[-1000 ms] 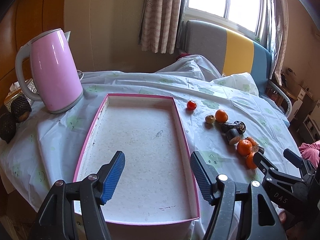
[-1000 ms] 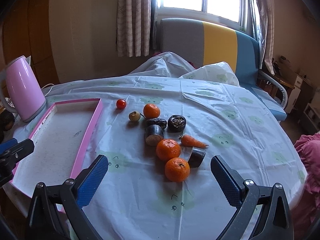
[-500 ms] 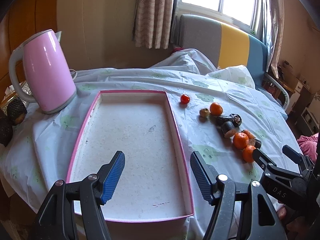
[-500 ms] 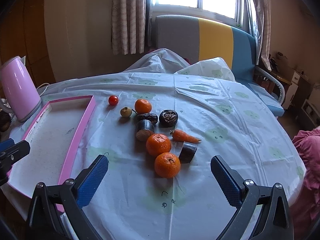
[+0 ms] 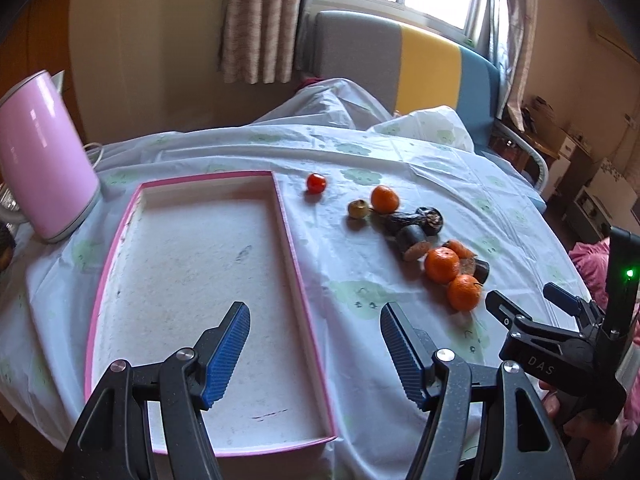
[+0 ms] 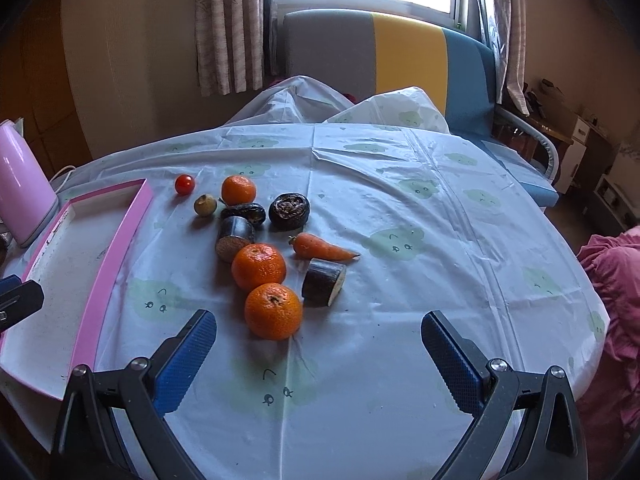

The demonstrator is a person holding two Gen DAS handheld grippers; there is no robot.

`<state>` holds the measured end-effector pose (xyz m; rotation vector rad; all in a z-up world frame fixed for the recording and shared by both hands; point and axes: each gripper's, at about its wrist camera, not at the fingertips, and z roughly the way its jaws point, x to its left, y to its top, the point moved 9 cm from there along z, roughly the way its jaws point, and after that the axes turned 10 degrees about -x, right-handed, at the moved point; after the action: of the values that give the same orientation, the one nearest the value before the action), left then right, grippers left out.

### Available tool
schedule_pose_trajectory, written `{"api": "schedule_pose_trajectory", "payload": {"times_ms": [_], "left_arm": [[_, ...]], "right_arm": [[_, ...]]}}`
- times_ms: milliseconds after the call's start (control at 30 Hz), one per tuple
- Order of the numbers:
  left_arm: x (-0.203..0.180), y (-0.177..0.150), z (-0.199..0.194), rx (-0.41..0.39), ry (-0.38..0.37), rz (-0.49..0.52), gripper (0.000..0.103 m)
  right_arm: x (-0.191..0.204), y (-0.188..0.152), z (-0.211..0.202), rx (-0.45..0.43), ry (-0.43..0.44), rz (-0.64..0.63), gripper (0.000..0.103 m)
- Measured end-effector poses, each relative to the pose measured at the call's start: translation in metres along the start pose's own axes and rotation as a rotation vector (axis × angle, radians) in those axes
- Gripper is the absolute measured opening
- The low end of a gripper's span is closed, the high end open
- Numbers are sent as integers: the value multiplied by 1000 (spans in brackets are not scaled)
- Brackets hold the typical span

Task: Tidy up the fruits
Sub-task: 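Grasp the mandarin with the left gripper while the right gripper grasps an eggplant slice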

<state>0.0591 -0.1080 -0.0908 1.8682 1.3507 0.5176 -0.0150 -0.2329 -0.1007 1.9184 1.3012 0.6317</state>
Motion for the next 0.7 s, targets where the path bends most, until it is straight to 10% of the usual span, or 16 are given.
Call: {"api": "schedule_pose_trajectory", "payload": {"times_ms": [700], "left_arm": [[-115, -19, 55, 173, -310, 130, 50]], "right_arm": [[-78, -12, 11, 84, 51, 211, 73]]}}
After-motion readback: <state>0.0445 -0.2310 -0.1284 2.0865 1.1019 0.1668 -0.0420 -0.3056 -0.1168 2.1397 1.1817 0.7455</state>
